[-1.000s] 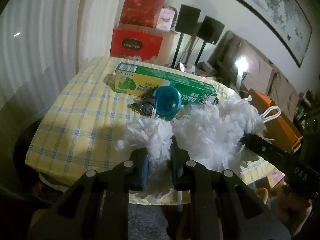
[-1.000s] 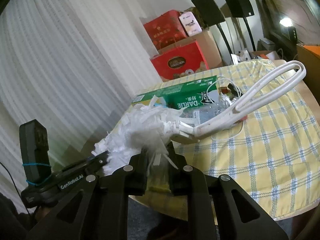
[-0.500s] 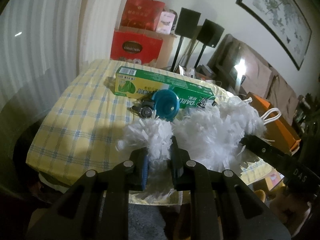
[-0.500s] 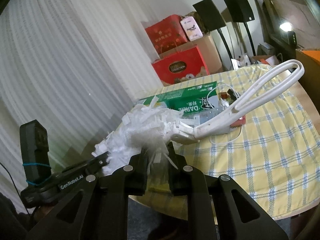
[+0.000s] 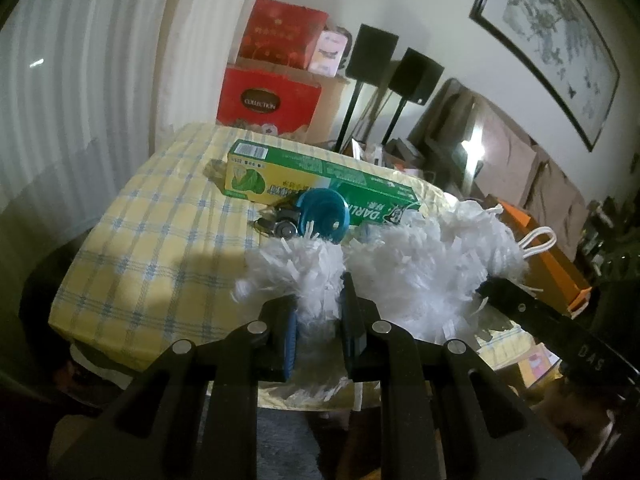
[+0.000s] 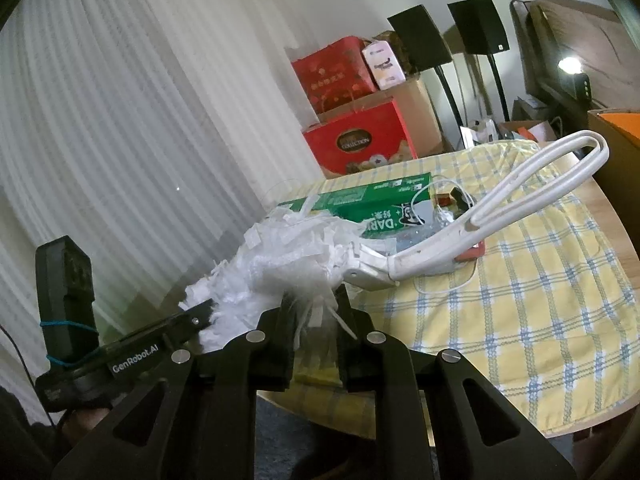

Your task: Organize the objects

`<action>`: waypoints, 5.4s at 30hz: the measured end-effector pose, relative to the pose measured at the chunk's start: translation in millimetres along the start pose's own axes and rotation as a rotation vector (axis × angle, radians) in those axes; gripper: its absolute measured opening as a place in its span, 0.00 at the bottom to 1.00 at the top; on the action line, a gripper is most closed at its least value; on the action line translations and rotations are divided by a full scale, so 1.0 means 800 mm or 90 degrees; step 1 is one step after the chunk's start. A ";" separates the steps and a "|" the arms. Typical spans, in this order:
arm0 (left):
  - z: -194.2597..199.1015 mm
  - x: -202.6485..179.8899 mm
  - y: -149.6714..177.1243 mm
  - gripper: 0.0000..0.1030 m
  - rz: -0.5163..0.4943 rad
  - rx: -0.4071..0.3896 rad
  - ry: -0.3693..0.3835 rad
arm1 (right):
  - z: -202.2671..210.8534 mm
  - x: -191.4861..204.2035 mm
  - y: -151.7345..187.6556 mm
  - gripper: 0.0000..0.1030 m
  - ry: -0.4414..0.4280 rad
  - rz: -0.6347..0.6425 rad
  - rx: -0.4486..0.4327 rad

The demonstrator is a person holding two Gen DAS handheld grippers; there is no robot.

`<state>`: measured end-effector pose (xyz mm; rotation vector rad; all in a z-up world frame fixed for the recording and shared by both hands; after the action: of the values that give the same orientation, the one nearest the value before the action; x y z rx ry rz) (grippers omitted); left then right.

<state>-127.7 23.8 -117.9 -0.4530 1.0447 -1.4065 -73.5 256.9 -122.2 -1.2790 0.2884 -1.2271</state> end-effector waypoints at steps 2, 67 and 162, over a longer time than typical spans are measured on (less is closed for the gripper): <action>0.003 -0.004 0.000 0.16 -0.007 -0.006 -0.003 | 0.001 0.002 -0.001 0.15 0.001 0.005 -0.003; 0.048 -0.056 -0.013 0.14 -0.054 -0.077 0.012 | 0.060 0.016 -0.025 0.15 -0.006 0.026 -0.074; 0.111 -0.153 -0.077 0.14 -0.119 -0.242 0.110 | 0.167 0.045 -0.093 0.16 0.009 0.133 -0.212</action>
<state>-73.0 99.5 15.8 -0.7303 1.4507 -1.4315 2.3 317.3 1.6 -1.4818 0.6412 -1.0375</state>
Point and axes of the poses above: each gripper's, at about its wrist camera, not at the fingertips, and z roughly against the way its jaws point, x to its left, y to its underside, the point moved 1 cm from there along -z, roughly the way its jaws point, and after that the axes turned 9 degrees about -x, right-handed, at the moved point
